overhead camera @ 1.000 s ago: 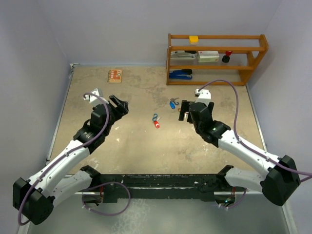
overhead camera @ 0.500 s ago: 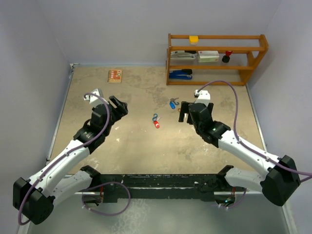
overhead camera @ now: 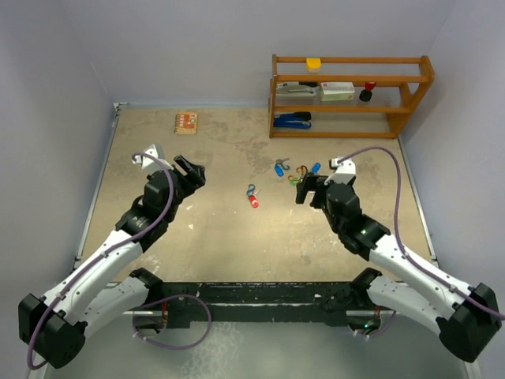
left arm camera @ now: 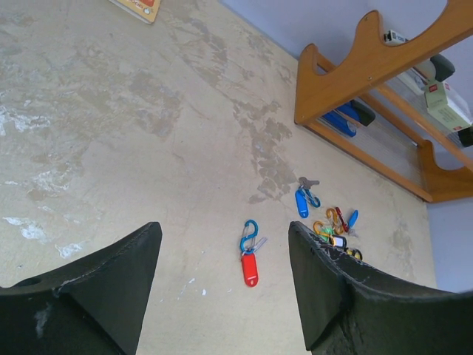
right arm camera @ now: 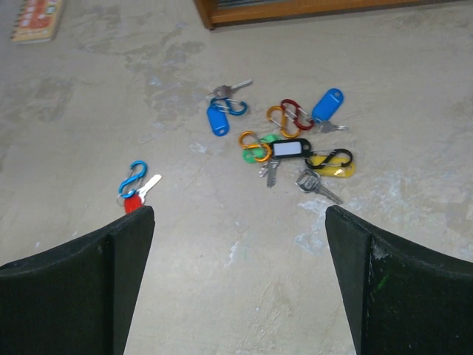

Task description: Put the keys on the keyring

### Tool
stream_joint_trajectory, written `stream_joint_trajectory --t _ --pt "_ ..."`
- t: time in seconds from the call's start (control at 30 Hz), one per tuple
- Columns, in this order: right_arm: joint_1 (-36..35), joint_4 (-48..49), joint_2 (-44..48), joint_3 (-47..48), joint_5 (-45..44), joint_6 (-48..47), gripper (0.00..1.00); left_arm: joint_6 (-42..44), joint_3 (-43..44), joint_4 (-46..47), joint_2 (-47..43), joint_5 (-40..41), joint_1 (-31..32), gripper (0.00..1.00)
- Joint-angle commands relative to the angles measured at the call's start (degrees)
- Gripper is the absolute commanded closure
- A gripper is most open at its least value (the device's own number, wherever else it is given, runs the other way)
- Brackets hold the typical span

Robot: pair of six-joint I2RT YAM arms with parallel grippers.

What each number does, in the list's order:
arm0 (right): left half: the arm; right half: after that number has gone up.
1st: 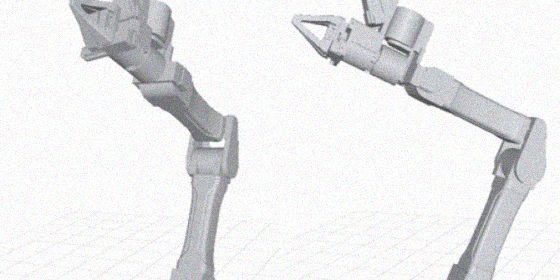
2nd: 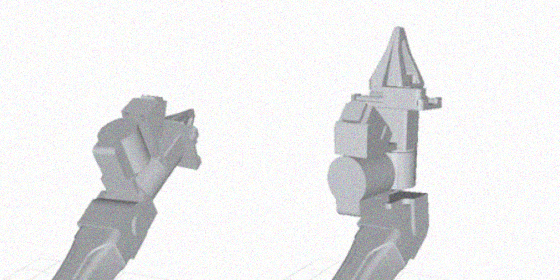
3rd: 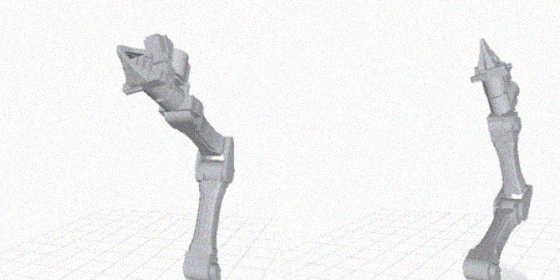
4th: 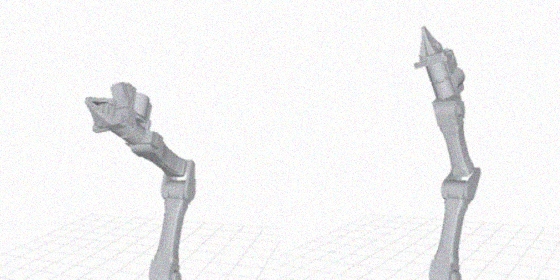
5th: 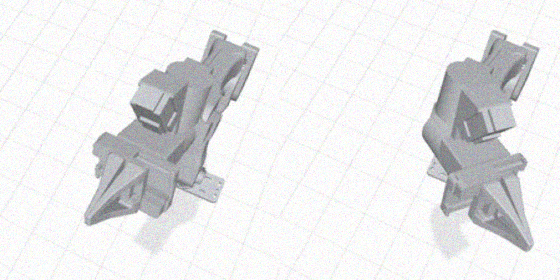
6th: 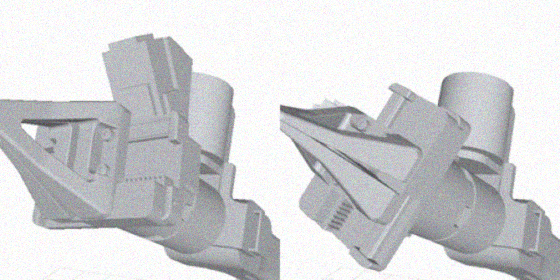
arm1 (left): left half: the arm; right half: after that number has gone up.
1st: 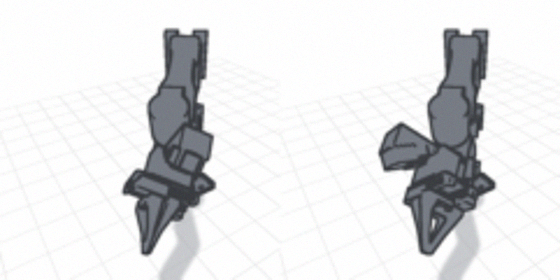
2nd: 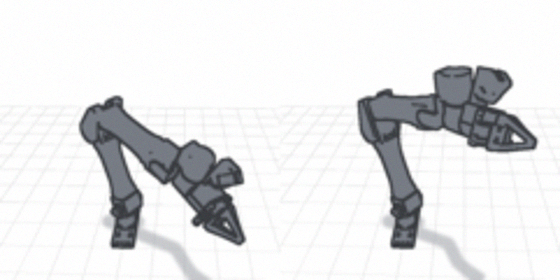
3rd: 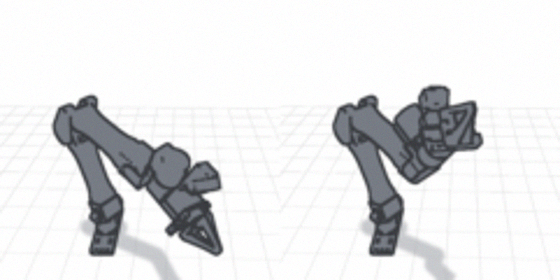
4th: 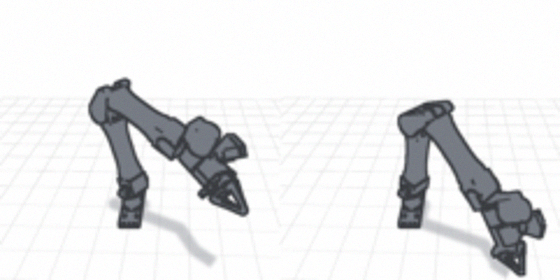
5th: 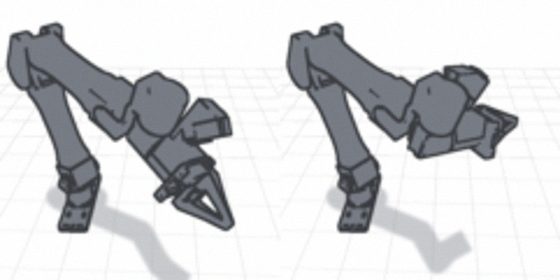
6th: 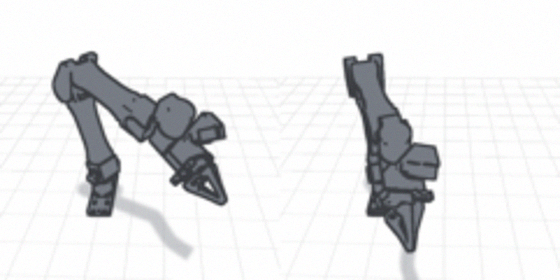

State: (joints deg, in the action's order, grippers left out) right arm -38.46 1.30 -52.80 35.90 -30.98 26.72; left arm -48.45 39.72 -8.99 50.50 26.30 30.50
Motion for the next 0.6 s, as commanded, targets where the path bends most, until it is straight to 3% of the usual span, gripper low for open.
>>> stream_joint_trajectory --t 0.0,0.07,0.33,0.47,0.57 --pt "0.2 16.9 6.0 -7.1 13.0 -8.0 0.0 0.4 -0.7 3.0 -2.0 -0.2 -0.4 0.33" --pt "0.1 21.8 6.1 -9.1 22.9 -11.4 0.0 0.4 -1.5 3.6 -2.7 0.2 -0.4 0.33" --pt "-0.7 19.4 -5.0 -4.7 62.0 -18.2 0.0 1.4 -0.7 1.6 -4.7 2.5 -0.4 0.33" --pt "-4.1 18.8 -7.4 -4.4 69.6 -19.0 0.0 2.2 1.1 -0.4 -4.7 2.6 -0.3 0.33" --pt "-5.5 17.9 -7.9 -5.1 69.3 -20.2 0.0 2.7 0.3 0.1 -5.0 3.4 -0.3 0.33"
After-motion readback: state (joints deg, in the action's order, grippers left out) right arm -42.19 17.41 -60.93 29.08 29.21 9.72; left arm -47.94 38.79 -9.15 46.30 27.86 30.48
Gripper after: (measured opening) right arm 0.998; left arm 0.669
